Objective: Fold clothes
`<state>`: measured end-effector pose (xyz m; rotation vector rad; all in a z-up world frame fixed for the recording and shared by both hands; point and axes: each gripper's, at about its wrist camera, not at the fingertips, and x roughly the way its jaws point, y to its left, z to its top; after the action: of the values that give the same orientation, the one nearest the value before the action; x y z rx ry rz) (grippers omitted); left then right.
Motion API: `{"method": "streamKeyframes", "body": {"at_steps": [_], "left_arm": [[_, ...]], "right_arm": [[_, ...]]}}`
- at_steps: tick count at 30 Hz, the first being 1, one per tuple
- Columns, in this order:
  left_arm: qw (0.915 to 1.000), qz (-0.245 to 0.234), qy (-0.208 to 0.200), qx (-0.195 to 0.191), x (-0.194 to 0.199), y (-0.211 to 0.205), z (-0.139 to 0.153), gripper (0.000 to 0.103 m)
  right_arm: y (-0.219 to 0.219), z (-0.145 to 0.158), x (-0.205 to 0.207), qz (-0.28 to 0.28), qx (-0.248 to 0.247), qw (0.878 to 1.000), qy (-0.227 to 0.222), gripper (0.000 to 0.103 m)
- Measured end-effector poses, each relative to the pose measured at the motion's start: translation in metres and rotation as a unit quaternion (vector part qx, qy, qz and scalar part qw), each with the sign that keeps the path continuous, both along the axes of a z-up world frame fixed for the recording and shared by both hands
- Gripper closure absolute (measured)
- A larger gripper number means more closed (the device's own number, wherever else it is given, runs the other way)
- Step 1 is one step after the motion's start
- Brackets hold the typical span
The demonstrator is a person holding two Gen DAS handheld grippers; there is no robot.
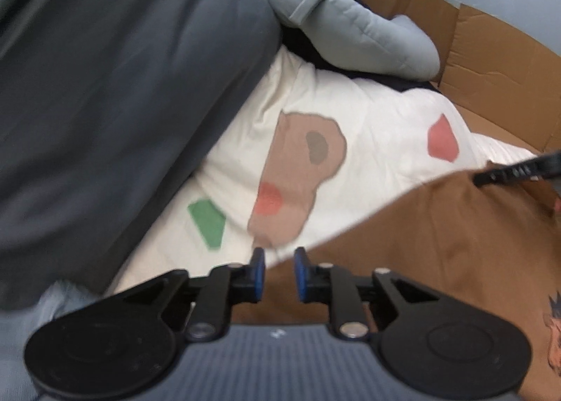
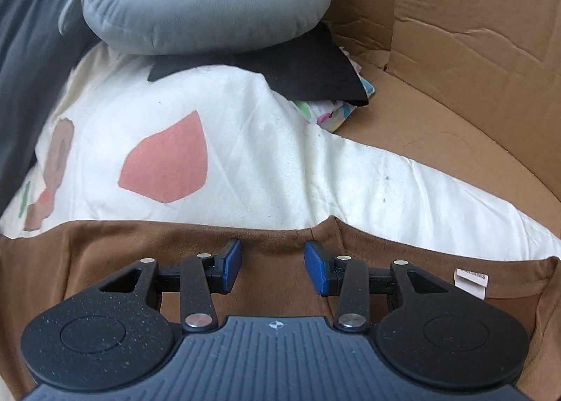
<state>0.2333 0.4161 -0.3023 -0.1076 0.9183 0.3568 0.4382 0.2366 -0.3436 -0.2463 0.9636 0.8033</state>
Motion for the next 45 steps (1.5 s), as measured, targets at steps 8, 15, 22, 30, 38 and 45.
{"method": "streamKeyframes", "body": {"at_steps": [8,15,22,30,38,45], "left_arm": [[0.9981,0.044,0.000,-0.044,-0.068,-0.019,0.000,0.056],[0.9930,0.080,0.004,-0.087,-0.101,-0.029,-0.020,0.056],[0.9820,0.113,-0.014,-0.151,-0.112,-0.039,-0.038,0.061],[0.9685,0.144,-0.046,-0.198,-0.117,-0.037,-0.046,0.096],[0.9742,0.150,-0.048,-0.162,-0.123,-0.033,-0.027,0.097],[0.9790,0.149,-0.034,-0.135,-0.124,-0.027,-0.023,0.098]], "right_arm": [[-0.009,0.029,-0.001,0.014,0.011,1.000,-0.007,0.055],[-0.031,0.050,-0.020,0.043,0.008,0.999,-0.017,0.055],[-0.077,0.082,-0.049,0.057,0.030,0.998,-0.010,0.055],[-0.148,0.105,-0.089,0.092,0.012,0.996,-0.010,0.055],[-0.240,0.114,-0.098,0.061,-0.034,0.997,0.028,0.055],[-0.305,0.118,-0.101,0.031,-0.068,0.996,0.047,0.055]]}}
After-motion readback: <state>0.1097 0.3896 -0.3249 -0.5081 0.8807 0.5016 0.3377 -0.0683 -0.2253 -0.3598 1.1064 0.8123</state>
